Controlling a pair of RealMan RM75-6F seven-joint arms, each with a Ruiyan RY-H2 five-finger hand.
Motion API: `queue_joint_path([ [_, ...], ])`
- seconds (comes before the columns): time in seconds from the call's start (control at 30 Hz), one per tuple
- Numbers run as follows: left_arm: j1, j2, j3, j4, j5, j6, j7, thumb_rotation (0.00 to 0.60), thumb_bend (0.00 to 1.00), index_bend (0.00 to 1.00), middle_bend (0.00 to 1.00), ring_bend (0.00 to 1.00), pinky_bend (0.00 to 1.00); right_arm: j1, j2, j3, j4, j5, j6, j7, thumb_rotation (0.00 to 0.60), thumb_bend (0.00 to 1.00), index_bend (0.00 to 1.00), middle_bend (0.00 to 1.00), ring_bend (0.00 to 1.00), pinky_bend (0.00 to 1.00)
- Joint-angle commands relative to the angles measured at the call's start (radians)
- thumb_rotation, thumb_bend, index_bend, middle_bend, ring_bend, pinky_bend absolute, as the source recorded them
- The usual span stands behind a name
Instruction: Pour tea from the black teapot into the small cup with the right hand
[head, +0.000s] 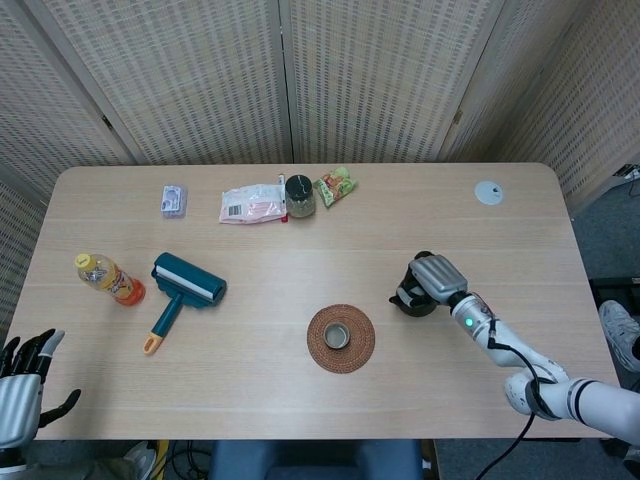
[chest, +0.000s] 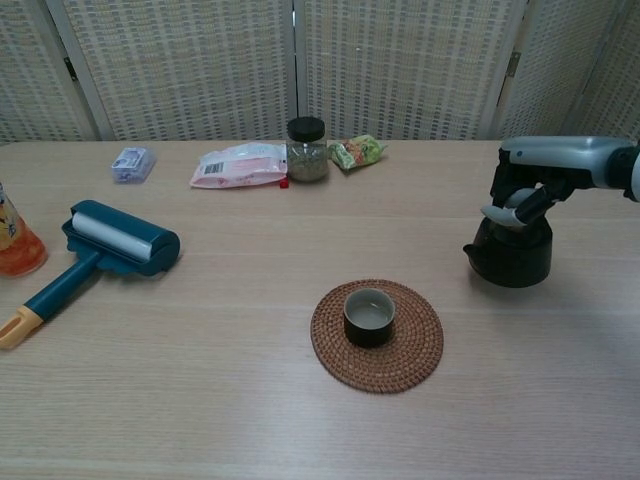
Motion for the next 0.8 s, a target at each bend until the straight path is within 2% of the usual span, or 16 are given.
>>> queue_joint_path([
  [0.03, 0.000, -0.001, 0.000, 0.000, -0.001, -0.001, 0.000, 0.600, 0.20, 0.11, 0.10, 0.12, 0.02, -0.002, -0.005, 0.000, 0.010, -0.006, -0.006, -0.002, 0.536, 0.50, 1.00, 0.99, 0.90, 0.01],
  [0.33, -0.002, -0.007, 0.002, 0.007, -0.004, -0.006, -0.003, 0.600, 0.20, 0.11, 0.10, 0.12, 0.02, -0.012, -0.033, -0.001, 0.051, -0.018, -0.008, -0.025, 0.536, 0.50, 1.00, 0.99, 0.89, 0.00],
  [0.53, -0.003, -0.012, 0.003, 0.014, -0.005, -0.009, -0.009, 0.600, 0.20, 0.11, 0.10, 0.12, 0.02, -0.023, -0.061, -0.004, 0.083, -0.035, 0.004, -0.040, 0.537, 0.42, 1.00, 0.99, 0.89, 0.00],
  [0.6, -0.003, -0.012, 0.003, 0.016, -0.005, -0.008, -0.010, 0.600, 0.20, 0.11, 0.10, 0.12, 0.02, -0.026, -0.070, -0.003, 0.093, -0.038, 0.006, -0.037, 0.536, 0.37, 1.00, 0.99, 0.89, 0.00],
  [0.77, -0.003, -0.011, 0.002, 0.017, -0.005, -0.006, -0.012, 0.600, 0.20, 0.11, 0.10, 0.12, 0.02, -0.031, -0.082, 0.002, 0.109, -0.043, 0.007, -0.027, 0.527, 0.05, 1.00, 0.99, 0.88, 0.00],
  [0.8, -0.003, -0.011, 0.002, 0.016, -0.004, -0.006, -0.012, 0.600, 0.20, 0.11, 0.10, 0.12, 0.02, -0.032, -0.083, 0.004, 0.111, -0.046, 0.008, -0.020, 0.512, 0.02, 1.00, 0.99, 0.88, 0.00],
])
